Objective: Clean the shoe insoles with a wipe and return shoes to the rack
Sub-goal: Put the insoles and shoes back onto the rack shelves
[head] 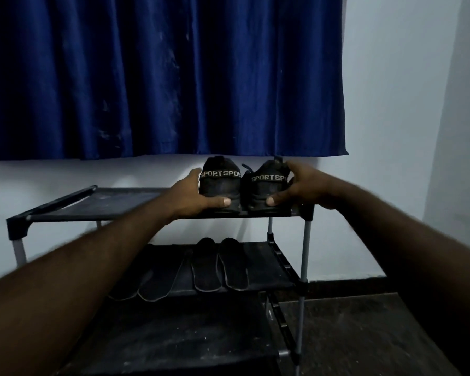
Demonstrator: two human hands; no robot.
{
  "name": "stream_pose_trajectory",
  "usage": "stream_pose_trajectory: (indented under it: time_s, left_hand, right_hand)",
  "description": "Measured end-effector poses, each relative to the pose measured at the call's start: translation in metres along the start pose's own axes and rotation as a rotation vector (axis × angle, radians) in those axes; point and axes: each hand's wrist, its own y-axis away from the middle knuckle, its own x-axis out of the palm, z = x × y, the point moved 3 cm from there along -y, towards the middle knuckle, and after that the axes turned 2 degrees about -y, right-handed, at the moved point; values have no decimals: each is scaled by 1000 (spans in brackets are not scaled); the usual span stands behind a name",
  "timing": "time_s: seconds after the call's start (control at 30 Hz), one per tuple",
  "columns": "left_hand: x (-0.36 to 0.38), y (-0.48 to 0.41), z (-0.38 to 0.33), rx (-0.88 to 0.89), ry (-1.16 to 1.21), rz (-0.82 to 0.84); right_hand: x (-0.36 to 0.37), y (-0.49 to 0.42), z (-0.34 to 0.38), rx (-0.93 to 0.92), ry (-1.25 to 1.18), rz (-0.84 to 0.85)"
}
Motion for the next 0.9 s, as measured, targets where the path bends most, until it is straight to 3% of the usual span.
stream_pose_trajectory:
  time_s: [0.13,0.6,0.9]
  left_hand:
    - [6,6,-7,125,87,48]
    - [17,25,-17,118,131,-40]
    - [17,33,-18,142,17,-69]
  right_hand:
    - [1,2,-3,-16,-49,-27]
    - [10,2,-5,-67,-37,-58]
    - [15,11,-7,-39,25,-111]
